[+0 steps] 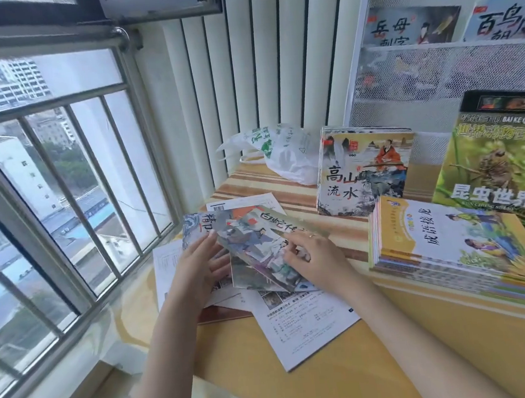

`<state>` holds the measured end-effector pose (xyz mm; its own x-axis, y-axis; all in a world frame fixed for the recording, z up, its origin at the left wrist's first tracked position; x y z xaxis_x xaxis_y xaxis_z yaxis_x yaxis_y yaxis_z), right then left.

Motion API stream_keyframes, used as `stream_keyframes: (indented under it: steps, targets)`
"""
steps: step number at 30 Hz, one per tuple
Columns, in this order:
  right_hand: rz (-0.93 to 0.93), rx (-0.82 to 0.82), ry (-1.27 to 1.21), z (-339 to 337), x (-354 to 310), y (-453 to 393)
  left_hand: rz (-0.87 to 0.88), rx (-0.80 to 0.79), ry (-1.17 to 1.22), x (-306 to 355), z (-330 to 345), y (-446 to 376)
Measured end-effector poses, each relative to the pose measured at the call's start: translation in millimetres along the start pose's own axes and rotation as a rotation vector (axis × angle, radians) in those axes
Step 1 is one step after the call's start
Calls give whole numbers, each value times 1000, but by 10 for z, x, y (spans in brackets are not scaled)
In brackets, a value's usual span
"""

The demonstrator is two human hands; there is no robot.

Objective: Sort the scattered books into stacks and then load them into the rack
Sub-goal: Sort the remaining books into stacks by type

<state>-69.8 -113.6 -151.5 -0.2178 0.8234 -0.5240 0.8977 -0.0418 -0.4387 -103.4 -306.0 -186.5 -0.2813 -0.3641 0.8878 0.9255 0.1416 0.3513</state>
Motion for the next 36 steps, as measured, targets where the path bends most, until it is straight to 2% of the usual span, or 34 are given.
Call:
stream_keyframes:
  steps: [3,7,12,15,18,22,28,31,34,36]
  targets:
    - [81,-21,-78,-19,70,32,109,-56,-153,22,48,20]
    - [-29,-120,233,90,130,93,263,-205,-382,-1,113,66]
    - [43,-141,190,46,322,83,206,-312,-229,1,185,121]
    - [73,-178,148,55,405,92,201,-311,-200,-7,178,117]
    - [13,-219,106,129,365,111,224,-280,-208,-14,186,96]
    - [-54,-190,13,175,204,113,282,-283,-238,-7,217,73]
    - [-84,-207,-57,186,100,150,313,-253,-254,-16,184,39]
    - [5,-69,-110,31,165,87,388,-237,-182,90,204,86]
    - [227,159,-370,-197,323,36,384,-242,-97,153,235,155]
    - [369,219,-506,-230,424,54,361,-269,-85,146,253,176]
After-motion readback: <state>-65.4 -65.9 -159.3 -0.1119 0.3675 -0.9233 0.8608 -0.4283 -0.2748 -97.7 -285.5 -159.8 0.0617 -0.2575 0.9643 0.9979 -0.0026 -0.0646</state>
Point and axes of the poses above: each hand's wrist, its own y-axis away from the middle knuckle, its own z-axis out of the palm, x = y × z, the point moved 10 cm from there along -y, towards the middle knuckle, and after that the axes turned 15 degrees about x, right-handed, at the moved point
